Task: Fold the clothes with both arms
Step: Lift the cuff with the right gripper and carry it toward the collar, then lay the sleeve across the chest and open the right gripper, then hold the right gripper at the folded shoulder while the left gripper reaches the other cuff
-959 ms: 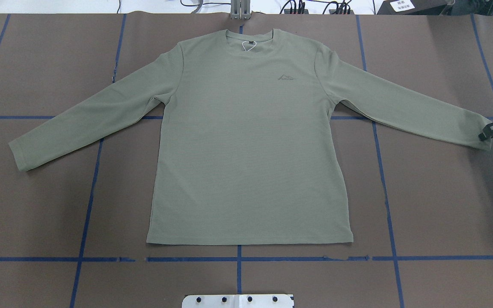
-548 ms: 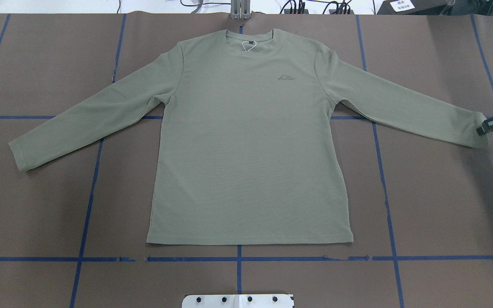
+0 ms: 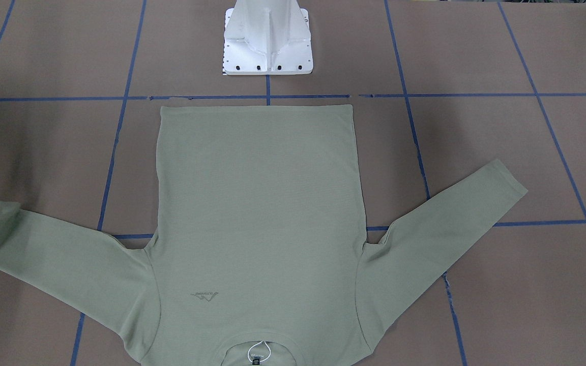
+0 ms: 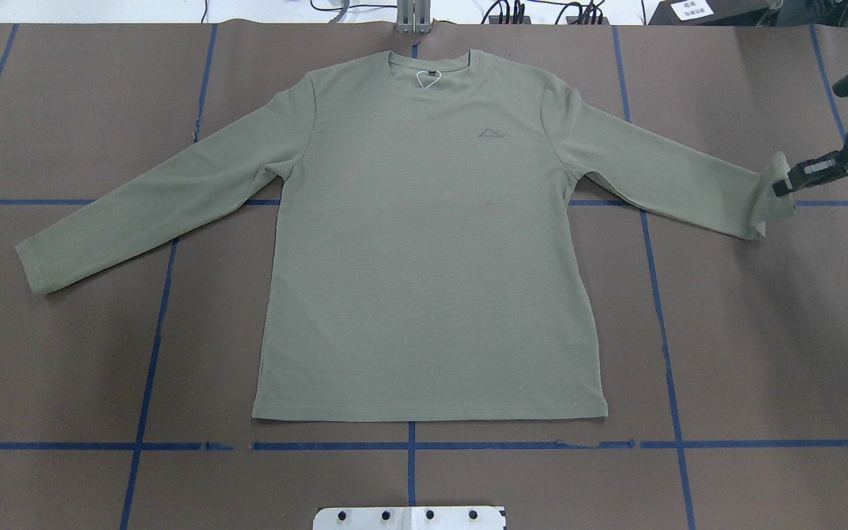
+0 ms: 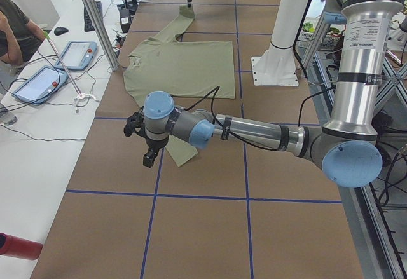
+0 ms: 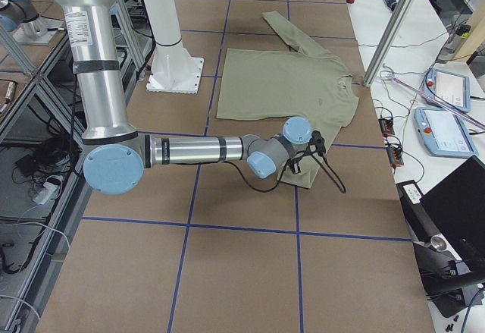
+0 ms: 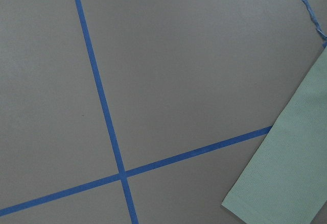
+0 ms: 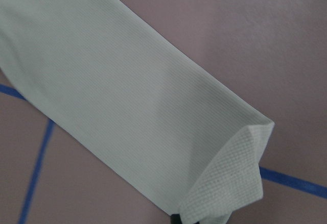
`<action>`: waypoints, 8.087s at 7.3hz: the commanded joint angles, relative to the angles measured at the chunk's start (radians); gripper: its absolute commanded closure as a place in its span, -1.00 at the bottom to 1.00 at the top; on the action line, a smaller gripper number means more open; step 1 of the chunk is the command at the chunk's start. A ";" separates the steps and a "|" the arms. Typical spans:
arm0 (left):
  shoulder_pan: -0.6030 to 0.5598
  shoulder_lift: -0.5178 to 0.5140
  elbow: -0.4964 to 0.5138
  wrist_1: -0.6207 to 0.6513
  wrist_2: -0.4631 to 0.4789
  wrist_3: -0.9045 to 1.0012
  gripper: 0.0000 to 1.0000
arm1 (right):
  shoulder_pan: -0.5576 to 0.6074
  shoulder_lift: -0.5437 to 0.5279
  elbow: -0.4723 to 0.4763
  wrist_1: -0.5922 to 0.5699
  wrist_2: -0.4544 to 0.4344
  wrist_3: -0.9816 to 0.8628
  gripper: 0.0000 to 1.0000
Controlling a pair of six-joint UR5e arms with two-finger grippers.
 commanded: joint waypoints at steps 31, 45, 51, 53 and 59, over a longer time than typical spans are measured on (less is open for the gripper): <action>0.386 0.078 0.119 -0.591 0.343 -0.906 -0.99 | -0.467 0.890 -0.129 -0.759 -0.488 0.574 -1.00; 0.640 0.155 0.094 -0.582 0.562 -1.264 -0.93 | -0.310 0.515 0.286 -0.918 -0.353 0.329 -1.00; 0.656 0.156 0.090 -0.584 0.557 -1.327 -0.50 | -0.310 0.516 0.287 -0.918 -0.353 0.329 -1.00; 0.657 0.156 0.084 -0.584 0.556 -1.327 -0.47 | -0.310 0.516 0.287 -0.918 -0.353 0.329 -1.00; 0.657 0.179 0.024 -0.570 0.557 -1.330 1.00 | -0.310 0.512 0.292 -0.918 -0.355 0.329 -1.00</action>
